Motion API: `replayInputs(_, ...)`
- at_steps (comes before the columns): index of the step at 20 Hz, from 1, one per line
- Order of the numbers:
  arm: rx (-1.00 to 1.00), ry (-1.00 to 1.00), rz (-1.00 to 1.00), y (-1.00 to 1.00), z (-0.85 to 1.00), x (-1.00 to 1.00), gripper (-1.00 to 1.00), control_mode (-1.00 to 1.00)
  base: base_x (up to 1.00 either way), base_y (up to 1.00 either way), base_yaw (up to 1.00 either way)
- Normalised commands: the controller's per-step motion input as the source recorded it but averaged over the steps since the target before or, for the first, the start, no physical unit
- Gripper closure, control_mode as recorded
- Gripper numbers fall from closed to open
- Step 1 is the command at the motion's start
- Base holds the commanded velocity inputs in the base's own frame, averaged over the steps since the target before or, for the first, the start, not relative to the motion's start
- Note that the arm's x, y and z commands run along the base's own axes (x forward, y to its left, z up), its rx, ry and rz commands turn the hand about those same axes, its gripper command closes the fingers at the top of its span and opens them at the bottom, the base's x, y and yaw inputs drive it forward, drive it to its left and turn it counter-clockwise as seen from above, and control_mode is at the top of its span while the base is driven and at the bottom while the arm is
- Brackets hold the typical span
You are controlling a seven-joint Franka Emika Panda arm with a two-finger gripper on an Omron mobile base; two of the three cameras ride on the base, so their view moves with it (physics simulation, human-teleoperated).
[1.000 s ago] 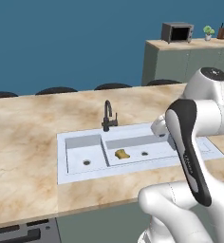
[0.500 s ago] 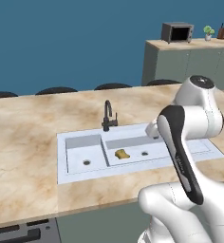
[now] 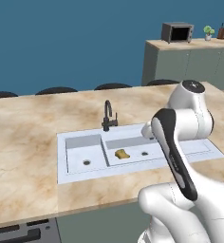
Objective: Pick up the bar soap and sponge from the sink, and place them back in the cabinet, and close the cabinet doors.
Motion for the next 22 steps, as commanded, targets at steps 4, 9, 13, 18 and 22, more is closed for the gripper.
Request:
replayInputs(4, 0.0, 0.02, 0.0, 0.04, -0.1, 0.36, -1.0, -1.0, 0.0, 0.0, 0.0)
replayInputs(9, 0.0, 0.03, 0.0, 0.05, -0.13, 0.34, -1.0, -1.0, 0.0, 0.0, 0.0)
replayInputs(13, 0.0, 0.01, 0.0, 0.06, -0.16, 0.29, -1.0, -1.0, 0.0, 0.0, 0.0)
replayInputs(18, 0.0, 0.0, 0.0, 0.04, -0.17, 0.26, -1.0, -1.0, 0.0, 0.0, 0.0)
replayInputs(22, 0.0, 0.0, 0.0, 0.02, -0.21, 0.3, -1.0, -1.0, 0.0, 0.0, 0.0)
